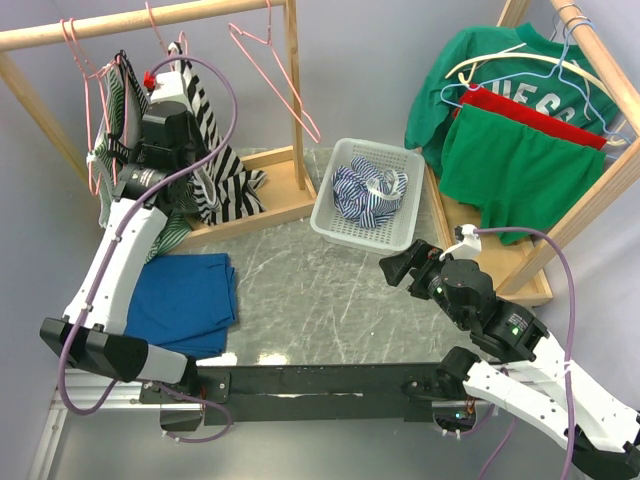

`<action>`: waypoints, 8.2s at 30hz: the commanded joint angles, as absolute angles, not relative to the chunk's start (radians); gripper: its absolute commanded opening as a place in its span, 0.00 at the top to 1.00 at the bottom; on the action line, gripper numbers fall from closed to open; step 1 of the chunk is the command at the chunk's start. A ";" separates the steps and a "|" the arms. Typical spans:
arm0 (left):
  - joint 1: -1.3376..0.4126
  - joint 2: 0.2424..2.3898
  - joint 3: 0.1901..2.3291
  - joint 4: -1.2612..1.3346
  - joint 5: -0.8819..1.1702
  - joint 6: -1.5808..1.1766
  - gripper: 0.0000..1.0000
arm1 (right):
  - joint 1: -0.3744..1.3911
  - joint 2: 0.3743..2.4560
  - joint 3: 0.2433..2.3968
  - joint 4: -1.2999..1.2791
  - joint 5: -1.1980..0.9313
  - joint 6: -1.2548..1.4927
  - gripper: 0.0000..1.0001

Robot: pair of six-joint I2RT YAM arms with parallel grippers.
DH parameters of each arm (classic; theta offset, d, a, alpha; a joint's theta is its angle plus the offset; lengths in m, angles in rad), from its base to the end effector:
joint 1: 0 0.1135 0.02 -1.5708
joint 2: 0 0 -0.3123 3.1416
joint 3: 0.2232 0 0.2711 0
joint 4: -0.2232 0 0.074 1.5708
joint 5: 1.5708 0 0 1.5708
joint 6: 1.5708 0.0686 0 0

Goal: Remove the tank top from the hanger
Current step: Pick up the hanger from the clothesline, then remove the tank top from the hanger.

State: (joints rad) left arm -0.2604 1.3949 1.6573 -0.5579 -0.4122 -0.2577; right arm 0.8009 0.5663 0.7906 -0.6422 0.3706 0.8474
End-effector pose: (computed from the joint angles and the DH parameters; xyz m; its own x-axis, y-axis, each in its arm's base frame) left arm 0.3318 -0.0600 0.5077 -0.2378 -0.1783 -0.9548 -0.2017 0.9706 -0.1310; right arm 0.1062 0.0738 0.3424 -0.5159 0.4716 -0.7151 -0.0787 0.8052 0.5878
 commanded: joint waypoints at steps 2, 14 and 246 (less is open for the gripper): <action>-0.256 1.330 1.733 -0.437 -0.380 -0.201 0.99 | 0.804 0.581 0.787 -0.604 0.362 0.844 0.00; -0.258 1.263 1.758 -0.483 -0.276 -0.210 0.99 | 0.804 0.592 0.782 -0.594 0.350 0.844 0.00; -0.609 1.011 1.236 -0.667 0.431 -0.294 0.99 | 0.989 1.256 1.394 -0.336 0.137 0.417 0.78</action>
State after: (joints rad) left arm -0.6117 1.0313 1.1870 -0.6933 0.5144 -0.3012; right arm 0.9791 1.2881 1.3552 -0.3630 0.1501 0.4118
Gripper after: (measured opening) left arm 0.048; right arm 0.039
